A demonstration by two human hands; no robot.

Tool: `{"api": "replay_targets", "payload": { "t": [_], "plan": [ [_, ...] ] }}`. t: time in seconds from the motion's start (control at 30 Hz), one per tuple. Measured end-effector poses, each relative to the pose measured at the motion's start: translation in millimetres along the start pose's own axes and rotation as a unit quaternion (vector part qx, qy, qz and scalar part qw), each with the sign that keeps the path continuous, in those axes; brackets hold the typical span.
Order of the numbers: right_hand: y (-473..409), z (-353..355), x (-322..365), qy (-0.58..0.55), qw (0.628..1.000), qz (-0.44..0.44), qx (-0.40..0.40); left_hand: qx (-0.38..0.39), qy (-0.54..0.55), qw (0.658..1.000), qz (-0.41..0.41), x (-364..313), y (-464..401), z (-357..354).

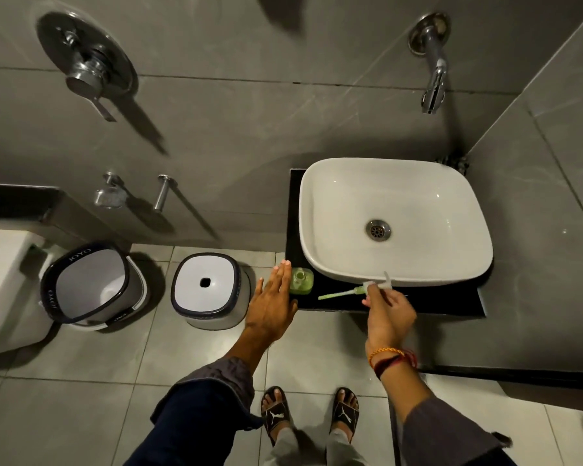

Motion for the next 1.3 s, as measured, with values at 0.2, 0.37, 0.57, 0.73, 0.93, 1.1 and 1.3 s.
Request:
{"api": "replay_targets", "payload": {
  "t": [0.2, 0.37, 0.57, 0.73, 0.93, 1.1, 1.3],
  "plan": [
    [29.5, -57.5, 73.7, 0.057, 0.969, 0.213, 0.11, -0.008, -0.012, 1.0, 0.009, -1.4, -0.8, -0.1],
    [50.5, -88.1, 83.9, 0.154, 0.916, 0.331, 0.164, -0.01, -0.017, 1.0, 0.013, -0.8, -0.1, -1.9],
    [63.2, -117.3, 60.2, 0.245, 0.864, 0.354, 0.262, 0.005, -0.015, 1.0, 0.018, 0.4, -3.7, -6.0],
    [67.6, -133.2, 31.5, 0.362, 0.828, 0.304, 0.3, 0.005, -0.012, 1.0, 0.011, 1.9, -4.5, -8.5],
    [72.8, -139.7, 31.2, 0.419, 0.79, 0.32, 0.312, 0.007, -0.036, 0.999, -0.002, 2.7, -4.5, -10.1],
    [69.8, -144.5, 31.2, 0.452, 0.79, 0.3, 0.286, 0.007, -0.03, 1.0, 0.005, 3.9, -5.4, -12.1],
    [65.3, -146.3, 34.6, 0.51, 0.784, 0.273, 0.226, 0.006, -0.039, 0.999, 0.003, 4.2, -5.5, -11.1]
  ]
}}
Point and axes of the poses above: each hand's wrist, its own y-axis away from the middle knuckle, its own z-axis out of the back of the hand, x = y × z, the point moved 7 cm from there along -y, towards the middle knuckle, and after that the axes turned 3 degrees about x, right-handed, at the moved point
